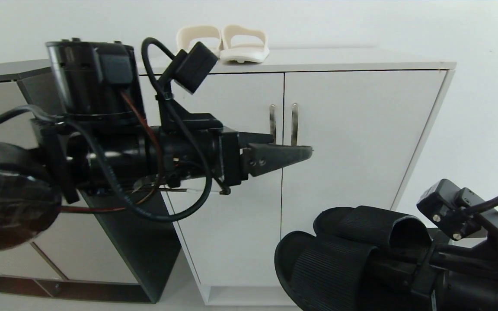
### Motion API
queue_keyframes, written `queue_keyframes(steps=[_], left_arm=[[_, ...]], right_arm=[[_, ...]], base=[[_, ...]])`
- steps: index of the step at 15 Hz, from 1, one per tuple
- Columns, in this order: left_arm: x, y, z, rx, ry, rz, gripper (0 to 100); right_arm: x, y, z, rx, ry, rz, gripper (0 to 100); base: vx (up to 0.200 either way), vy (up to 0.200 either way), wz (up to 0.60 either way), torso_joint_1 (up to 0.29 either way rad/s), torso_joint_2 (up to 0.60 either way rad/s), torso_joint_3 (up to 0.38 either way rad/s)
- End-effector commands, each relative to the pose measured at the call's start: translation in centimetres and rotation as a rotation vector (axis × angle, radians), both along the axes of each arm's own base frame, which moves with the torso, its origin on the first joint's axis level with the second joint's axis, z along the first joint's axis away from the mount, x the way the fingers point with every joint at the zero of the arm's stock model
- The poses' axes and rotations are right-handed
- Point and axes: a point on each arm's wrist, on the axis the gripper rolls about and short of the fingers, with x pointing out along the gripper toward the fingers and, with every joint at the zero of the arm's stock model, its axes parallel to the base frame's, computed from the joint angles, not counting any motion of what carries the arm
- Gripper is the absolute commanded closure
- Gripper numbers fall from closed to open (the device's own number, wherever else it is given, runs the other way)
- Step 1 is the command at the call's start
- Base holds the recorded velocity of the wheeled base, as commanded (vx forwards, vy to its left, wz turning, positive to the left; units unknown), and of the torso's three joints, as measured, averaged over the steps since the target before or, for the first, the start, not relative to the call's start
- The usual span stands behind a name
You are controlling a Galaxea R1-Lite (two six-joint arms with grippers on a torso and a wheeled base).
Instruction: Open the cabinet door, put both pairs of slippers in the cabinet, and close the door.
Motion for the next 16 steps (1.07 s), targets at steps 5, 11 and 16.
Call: queue_keyframes(steps=[5,11,16], left_arm=[[4.5,-4.1,-1.8,0.000,0.084,-0.033,0],[5.4,-4.6,-1.5,-0.043,0.018,0.063,0],[7.1,-3.3,-1.9,-0.039,0.024,0.131,0]], right_arm=[[0.5,0.4,-0.1,-0.008,0.009,-0.004,100],[0.4,0.3,-0.1,-0.006,0.007,-0.006,100],[0.4,0.3,-0.2,-0.009,0.009,-0.006,100]], base=[[0.000,0.000,0.00,0.000,0.00,0.000],[0.000,0.000,0.00,0.000,0.00,0.000],[0.000,0.000,0.00,0.000,0.00,0.000]])
